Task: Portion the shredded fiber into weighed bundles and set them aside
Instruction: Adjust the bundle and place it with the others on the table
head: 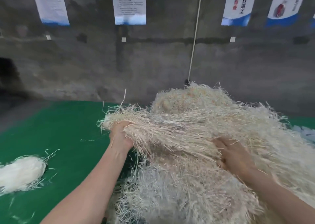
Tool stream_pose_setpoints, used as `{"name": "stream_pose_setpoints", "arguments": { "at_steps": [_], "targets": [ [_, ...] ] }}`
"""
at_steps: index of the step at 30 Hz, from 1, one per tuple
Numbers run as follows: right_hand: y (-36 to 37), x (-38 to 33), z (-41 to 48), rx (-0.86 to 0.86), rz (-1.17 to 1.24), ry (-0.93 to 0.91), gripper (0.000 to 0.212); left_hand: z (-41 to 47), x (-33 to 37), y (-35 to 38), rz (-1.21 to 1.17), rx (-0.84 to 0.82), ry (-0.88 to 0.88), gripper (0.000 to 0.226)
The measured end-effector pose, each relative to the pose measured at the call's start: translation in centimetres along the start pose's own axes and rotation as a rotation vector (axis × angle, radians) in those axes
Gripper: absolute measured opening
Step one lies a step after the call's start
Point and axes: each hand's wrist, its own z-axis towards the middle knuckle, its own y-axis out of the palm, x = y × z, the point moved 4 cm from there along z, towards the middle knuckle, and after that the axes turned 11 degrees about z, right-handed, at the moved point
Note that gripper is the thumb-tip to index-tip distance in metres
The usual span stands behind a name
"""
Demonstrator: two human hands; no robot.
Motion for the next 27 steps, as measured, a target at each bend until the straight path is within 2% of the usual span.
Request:
{"name": "stream_pose_setpoints", "arguments": {
  "at_steps": [1, 3, 5, 6, 8, 10, 11, 12, 13, 14, 15, 17, 18, 19, 20, 22, 23, 24, 25, 27],
  "targets": [
    [-0.3, 1.7, -0.1, 0.008, 0.017, 0.058, 0.057, 0.2, 0.2, 0.2, 0.012, 0.007, 0.005, 0.025],
    [-1.0, 2.8, 0.1, 0.008, -0.007, 0.033, 0.060, 0.9, 0.7, -0.3, 0.072, 0.065, 0.021, 0.011],
    [-2.6, 1.1, 0.8, -0.007, 0.074, -0.035, 0.067, 1.5, 0.6, -0.4, 0.172, 0.066, 0.032, 0.033],
    [-4.0, -0.6, 1.0, -0.019, 0.171, -0.041, 0.069, 2.0, 0.3, -0.1, 0.177, 0.034, 0.031, 0.037],
    [-7.6, -4.7, 1.6, -0.012, 0.410, -0.110, 0.060, 1.3, 0.0, 1.0, 0.266, -0.016, 0.078, 0.040],
    [-11.2, -8.7, 1.8, 0.084, 0.596, -0.222, 0.043, 1.0, 0.1, 1.9, 0.331, -0.016, 0.119, 0.059],
    [-12.4, -10.3, 2.0, 0.146, 0.689, -0.267, 0.046, 1.0, 0.4, 2.0, 0.352, -0.011, 0.135, 0.064],
    [-12.9, -11.9, 2.5, 0.167, 0.765, -0.301, 0.059, 1.2, 0.6, 2.2, 0.358, -0.022, 0.154, 0.065],
    [-12.5, -13.7, 3.0, 0.111, 0.812, -0.326, 0.084, 1.2, 0.9, 2.5, 0.349, -0.040, 0.164, 0.065],
    [-11.1, -15.5, 3.7, 0.005, 0.823, -0.341, 0.113, 1.1, 1.1, 2.7, 0.326, -0.080, 0.165, 0.063],
    [-8.8, -17.3, 4.2, -0.131, 0.795, -0.351, 0.131, 0.6, 1.3, 2.9, 0.314, -0.107, 0.155, 0.059],
    [-2.3, -19.4, 4.2, -0.402, 0.617, -0.314, 0.143, -0.2, 2.0, 2.9, 0.338, -0.118, 0.177, 0.039],
    [1.1, -19.3, 3.8, -0.492, 0.492, -0.265, 0.141, -0.5, 2.5, 2.7, 0.350, -0.119, 0.178, 0.029],
    [4.0, -18.7, 3.4, -0.512, 0.385, -0.186, 0.135, -0.7, 3.1, 2.5, 0.321, -0.102, 0.174, 0.027],
    [5.5, -17.5, 3.2, -0.427, 0.330, -0.099, 0.122, -0.5, 3.8, 2.0, 0.296, -0.079, 0.176, 0.025],
    [5.5, -15.2, 4.0, -0.129, 0.325, -0.024, 0.074, -0.3, 4.7, 0.9, 0.330, -0.096, 0.186, 0.015],
    [4.6, -14.5, 4.7, -0.032, 0.352, -0.019, 0.052, -0.4, 4.5, 0.6, 0.410, -0.141, 0.171, 0.010],
    [3.4, -14.1, 5.5, 0.032, 0.403, -0.016, 0.042, -0.2, 3.7, 0.4, 0.554, -0.202, 0.145, 0.011],
    [2.2, -14.1, 6.3, 0.081, 0.485, -0.003, 0.040, -0.1, 2.3, 0.4, 0.799, -0.284, 0.120, 0.024],
    [0.0, -14.7, 7.0, 0.203, 0.690, -0.007, 0.034, 0.4, -1.3, 0.7, 1.482, -0.515, 0.080, 0.069]
  ]
}}
